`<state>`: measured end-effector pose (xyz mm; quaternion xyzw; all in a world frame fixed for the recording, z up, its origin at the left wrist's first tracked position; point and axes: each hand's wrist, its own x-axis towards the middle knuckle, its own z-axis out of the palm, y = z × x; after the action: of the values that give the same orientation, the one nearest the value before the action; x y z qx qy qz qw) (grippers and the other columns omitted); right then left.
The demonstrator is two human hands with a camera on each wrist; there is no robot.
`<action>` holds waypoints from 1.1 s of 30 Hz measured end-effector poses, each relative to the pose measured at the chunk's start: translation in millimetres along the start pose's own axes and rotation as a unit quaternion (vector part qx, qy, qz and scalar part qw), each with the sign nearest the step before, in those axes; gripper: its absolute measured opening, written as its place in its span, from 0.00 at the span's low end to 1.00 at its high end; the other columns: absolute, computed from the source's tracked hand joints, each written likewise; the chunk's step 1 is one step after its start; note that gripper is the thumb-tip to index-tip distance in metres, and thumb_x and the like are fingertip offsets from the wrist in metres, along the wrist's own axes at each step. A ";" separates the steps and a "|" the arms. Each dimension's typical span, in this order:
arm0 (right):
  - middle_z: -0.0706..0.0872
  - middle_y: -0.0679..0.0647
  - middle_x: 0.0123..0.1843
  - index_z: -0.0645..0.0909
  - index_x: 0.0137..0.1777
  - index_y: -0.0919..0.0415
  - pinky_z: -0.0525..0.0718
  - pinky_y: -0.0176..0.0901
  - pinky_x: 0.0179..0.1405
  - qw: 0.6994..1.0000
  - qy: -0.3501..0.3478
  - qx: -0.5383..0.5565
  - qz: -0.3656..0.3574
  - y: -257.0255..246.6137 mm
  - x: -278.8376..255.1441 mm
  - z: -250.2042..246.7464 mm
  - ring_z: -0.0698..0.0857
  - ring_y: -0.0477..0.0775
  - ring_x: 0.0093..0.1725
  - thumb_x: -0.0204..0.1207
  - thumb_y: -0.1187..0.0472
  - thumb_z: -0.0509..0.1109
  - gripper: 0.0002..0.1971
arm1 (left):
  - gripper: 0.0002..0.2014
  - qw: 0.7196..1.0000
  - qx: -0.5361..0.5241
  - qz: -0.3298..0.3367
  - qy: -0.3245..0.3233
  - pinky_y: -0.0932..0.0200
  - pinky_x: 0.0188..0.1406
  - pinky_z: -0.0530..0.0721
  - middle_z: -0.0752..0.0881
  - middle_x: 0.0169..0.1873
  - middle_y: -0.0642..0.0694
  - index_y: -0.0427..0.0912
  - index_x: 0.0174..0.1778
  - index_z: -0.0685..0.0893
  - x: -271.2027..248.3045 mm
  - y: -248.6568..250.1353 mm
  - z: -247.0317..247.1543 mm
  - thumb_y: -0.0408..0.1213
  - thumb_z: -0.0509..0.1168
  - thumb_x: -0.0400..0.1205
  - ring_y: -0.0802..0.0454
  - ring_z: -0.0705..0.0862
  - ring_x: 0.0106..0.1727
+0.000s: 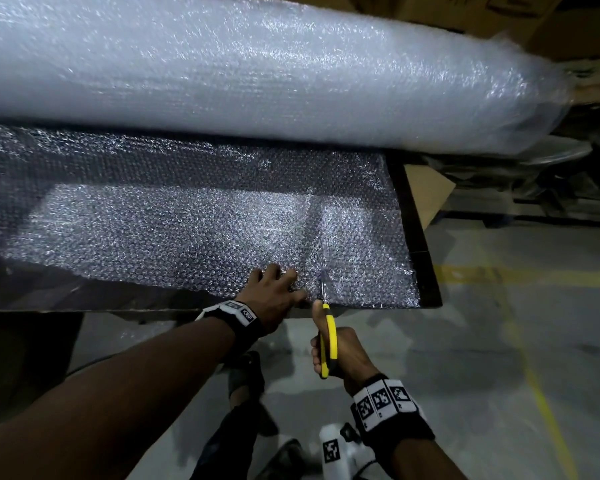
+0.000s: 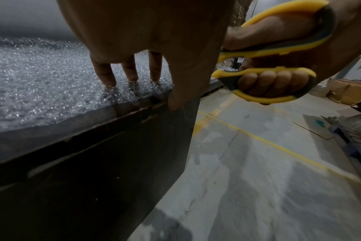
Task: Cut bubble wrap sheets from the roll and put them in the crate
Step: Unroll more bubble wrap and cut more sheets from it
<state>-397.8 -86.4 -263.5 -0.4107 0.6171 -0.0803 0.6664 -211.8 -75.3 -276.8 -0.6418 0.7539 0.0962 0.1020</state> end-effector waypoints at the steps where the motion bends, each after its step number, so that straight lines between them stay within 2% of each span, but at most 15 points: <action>1: 0.80 0.62 0.27 0.82 0.28 0.64 0.78 0.43 0.26 1.000 0.003 -0.005 0.001 0.4 0.3 -0.8 0.79 0.59 0.25 0.59 0.21 0.75 0.39 | 0.28 1.000 0.000 0.001 0.003 0.31 0.68 0.70 0.62 0.78 0.41 0.57 0.76 0.66 0.0 -0.3 0.2 0.39 0.65 0.80 0.31 0.64 0.73; 3: 0.79 0.60 0.25 0.80 0.25 0.63 0.76 0.40 0.23 1.000 0.008 -0.010 -0.004 0.4 -0.6 -3.8 0.78 0.57 0.22 0.60 0.24 0.76 0.37 | 0.28 1.000 0.001 0.001 -0.002 0.31 0.69 0.69 0.61 0.78 0.41 0.57 0.76 0.66 0.3 -0.3 0.5 0.40 0.65 0.80 0.31 0.64 0.74; 6: 0.78 0.60 0.26 0.80 0.29 0.65 0.76 0.39 0.23 1.000 -0.002 0.008 -0.003 -2.9 -2.7 -5.5 0.77 0.56 0.22 0.63 0.26 0.75 0.36 | 0.27 1.000 0.001 -0.001 0.010 0.30 0.67 0.70 0.62 0.77 0.40 0.57 0.75 0.65 0.5 0.0 1.6 0.41 0.64 0.81 0.31 0.65 0.73; 9: 0.80 0.61 0.27 0.81 0.33 0.67 0.78 0.41 0.24 1.000 -0.014 0.003 0.004 -8.9 -1.1 -3.8 0.78 0.57 0.24 0.64 0.25 0.73 0.38 | 0.27 1.000 -0.003 -0.002 0.006 0.30 0.68 0.69 0.61 0.77 0.40 0.57 0.75 0.63 0.2 -0.7 3.9 0.40 0.63 0.81 0.30 0.64 0.73; 13: 0.78 0.61 0.25 0.79 0.27 0.64 0.76 0.39 0.22 1.000 -0.009 -0.017 -0.002 -12.5 -0.6 -6.7 0.77 0.56 0.21 0.64 0.25 0.74 0.37 | 0.27 1.000 0.000 0.000 0.010 0.30 0.67 0.70 0.62 0.76 0.40 0.57 0.75 0.66 0.7 0.6 4.2 0.40 0.64 0.80 0.30 0.65 0.72; 17: 0.78 0.61 0.27 0.80 0.31 0.65 0.77 0.42 0.25 1.000 -0.015 -0.011 0.005 -15.9 0.9 -6.2 0.78 0.56 0.23 0.63 0.23 0.72 0.38 | 0.28 1.000 0.003 0.004 0.025 0.30 0.63 0.73 0.62 0.73 0.41 0.58 0.73 0.68 2.9 -0.6 8.1 0.41 0.67 0.78 0.32 0.66 0.69; 22: 0.77 0.60 0.26 0.79 0.31 0.65 0.74 0.38 0.21 1.000 -0.006 -0.015 0.001 -19.8 -1.1 -8.3 0.76 0.55 0.21 0.66 0.27 0.75 0.35 | 0.26 1.000 0.003 -0.008 0.029 0.31 0.66 0.71 0.59 0.76 0.40 0.57 0.75 0.65 1.6 1.7 7.8 0.40 0.62 0.81 0.30 0.65 0.72; 25: 0.76 0.60 0.26 0.79 0.34 0.66 0.75 0.40 0.22 1.000 -0.018 -0.006 0.001 -23.7 -0.8 -7.8 0.76 0.56 0.21 0.68 0.26 0.71 0.37 | 0.26 1.000 -0.003 0.005 0.029 0.30 0.58 0.76 0.66 0.72 0.40 0.58 0.70 0.72 0.7 0.7 8.0 0.40 0.65 0.75 0.30 0.72 0.66; 26: 0.75 0.60 0.26 0.79 0.35 0.66 0.75 0.39 0.21 1.000 -0.022 -0.003 -0.001 -25.6 -0.5 -7.8 0.76 0.55 0.20 0.70 0.28 0.71 0.35 | 0.25 1.000 -0.003 0.006 0.025 0.30 0.55 0.78 0.70 0.70 0.40 0.57 0.67 0.74 -0.1 0.4 9.7 0.40 0.63 0.73 0.30 0.74 0.64; 29: 0.75 0.58 0.23 0.78 0.34 0.65 0.73 0.37 0.18 1.000 -0.020 -0.002 -0.004 -28.4 0.4 -9.8 0.75 0.54 0.19 0.72 0.32 0.74 0.32 | 0.23 0.999 -0.013 0.014 0.043 0.29 0.57 0.75 0.71 0.72 0.39 0.57 0.68 0.73 0.4 0.3 10.2 0.40 0.56 0.75 0.30 0.73 0.66; 31: 0.74 0.56 0.23 0.77 0.36 0.65 0.73 0.37 0.18 1.000 -0.021 0.000 0.011 -31.1 0.2 -10.2 0.74 0.53 0.18 0.69 0.29 0.73 0.33 | 0.24 0.999 -0.005 0.015 0.050 0.29 0.58 0.75 0.69 0.73 0.39 0.56 0.69 0.73 -1.3 0.4 8.1 0.39 0.61 0.75 0.30 0.72 0.67; 33: 0.72 0.54 0.22 0.76 0.38 0.64 0.71 0.37 0.19 0.999 -0.026 0.011 0.038 -35.4 1.7 -8.8 0.72 0.52 0.18 0.62 0.23 0.70 0.38 | 0.25 0.999 0.000 0.021 0.043 0.31 0.51 0.79 0.74 0.69 0.38 0.54 0.64 0.75 -2.8 0.5 8.4 0.38 0.61 0.69 0.30 0.76 0.62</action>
<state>-391.1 -114.4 -241.1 -0.3815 0.6141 -0.0511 0.6890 -211.6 -70.3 -284.1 -0.6295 0.7708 0.0708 0.0674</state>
